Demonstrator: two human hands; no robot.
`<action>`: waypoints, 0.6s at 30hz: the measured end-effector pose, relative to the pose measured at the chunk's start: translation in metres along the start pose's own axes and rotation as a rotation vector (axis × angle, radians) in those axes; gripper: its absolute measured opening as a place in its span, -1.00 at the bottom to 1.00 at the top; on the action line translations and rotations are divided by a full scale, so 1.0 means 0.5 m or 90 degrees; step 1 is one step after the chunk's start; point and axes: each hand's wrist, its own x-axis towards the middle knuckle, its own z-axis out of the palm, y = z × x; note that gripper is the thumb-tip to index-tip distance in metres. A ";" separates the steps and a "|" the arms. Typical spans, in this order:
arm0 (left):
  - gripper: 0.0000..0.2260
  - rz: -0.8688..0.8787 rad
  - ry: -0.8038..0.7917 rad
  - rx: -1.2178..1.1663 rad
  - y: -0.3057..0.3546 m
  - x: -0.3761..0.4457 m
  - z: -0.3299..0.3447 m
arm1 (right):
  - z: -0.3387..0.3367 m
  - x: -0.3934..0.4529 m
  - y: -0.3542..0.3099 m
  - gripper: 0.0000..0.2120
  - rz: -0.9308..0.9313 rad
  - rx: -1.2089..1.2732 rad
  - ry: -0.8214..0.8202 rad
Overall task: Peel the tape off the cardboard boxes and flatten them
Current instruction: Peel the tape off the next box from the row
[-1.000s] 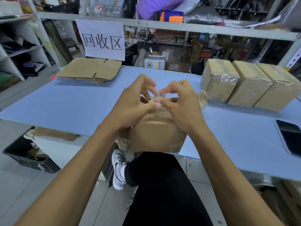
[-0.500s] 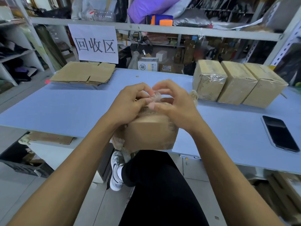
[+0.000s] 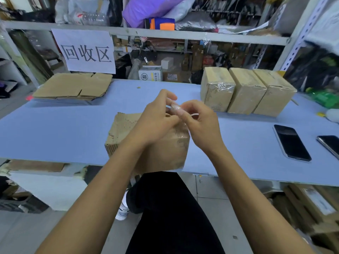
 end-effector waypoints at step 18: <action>-0.75 0.008 -0.022 -0.049 -0.019 0.003 -0.015 | -0.034 0.007 0.020 -0.80 -0.093 -0.129 -0.117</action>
